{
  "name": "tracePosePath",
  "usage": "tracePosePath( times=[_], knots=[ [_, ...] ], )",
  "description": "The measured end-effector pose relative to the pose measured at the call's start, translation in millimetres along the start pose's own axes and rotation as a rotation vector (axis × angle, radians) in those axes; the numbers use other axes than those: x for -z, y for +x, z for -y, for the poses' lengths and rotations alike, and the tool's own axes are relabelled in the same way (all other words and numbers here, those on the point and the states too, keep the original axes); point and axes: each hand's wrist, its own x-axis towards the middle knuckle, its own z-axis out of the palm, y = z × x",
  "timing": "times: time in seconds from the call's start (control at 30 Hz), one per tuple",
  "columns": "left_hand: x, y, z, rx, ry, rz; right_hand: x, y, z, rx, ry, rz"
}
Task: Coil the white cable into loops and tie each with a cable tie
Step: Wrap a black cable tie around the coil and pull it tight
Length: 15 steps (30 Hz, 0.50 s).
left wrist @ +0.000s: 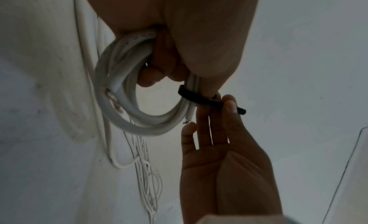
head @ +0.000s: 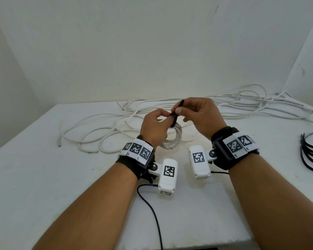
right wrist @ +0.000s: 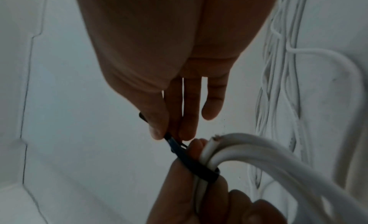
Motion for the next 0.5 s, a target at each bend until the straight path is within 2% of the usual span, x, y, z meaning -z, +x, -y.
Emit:
tracePosePath(
  times=[0.13, 0.23, 0.33, 0.5],
  knots=[
    [1, 2, -2, 0.004, -0.013, -0.041, -2, 0, 5, -0.121, 0.260, -0.040],
    [4, 5, 2, 0.036, -0.012, -0.071, -3, 0, 8, -0.295, 0.398, 0.034],
    [4, 5, 4, 0.047, 0.011, -0.053, -2, -2, 10, -0.485, 0.290, 0.181],
    [2, 1, 2, 0.035, 0.046, 0.031, 3, -5, 16, -0.527, 0.250, 0.223]
  ],
)
